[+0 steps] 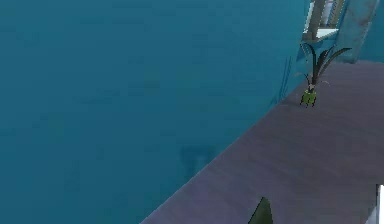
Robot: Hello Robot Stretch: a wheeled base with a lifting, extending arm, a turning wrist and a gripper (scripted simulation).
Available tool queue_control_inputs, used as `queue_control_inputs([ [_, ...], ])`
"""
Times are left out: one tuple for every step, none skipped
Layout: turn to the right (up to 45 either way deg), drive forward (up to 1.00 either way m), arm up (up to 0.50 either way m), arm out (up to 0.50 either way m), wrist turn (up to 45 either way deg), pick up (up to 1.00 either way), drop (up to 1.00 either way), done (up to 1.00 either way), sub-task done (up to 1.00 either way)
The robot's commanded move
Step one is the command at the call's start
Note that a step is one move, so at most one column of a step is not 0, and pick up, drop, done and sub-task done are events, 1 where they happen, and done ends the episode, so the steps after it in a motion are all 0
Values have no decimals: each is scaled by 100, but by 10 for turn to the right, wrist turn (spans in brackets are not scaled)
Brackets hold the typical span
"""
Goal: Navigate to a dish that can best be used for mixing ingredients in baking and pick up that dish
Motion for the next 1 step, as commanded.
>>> queue_control_inputs([
  [-90, 0, 0, 0, 0, 0, 0, 0, 0],
])
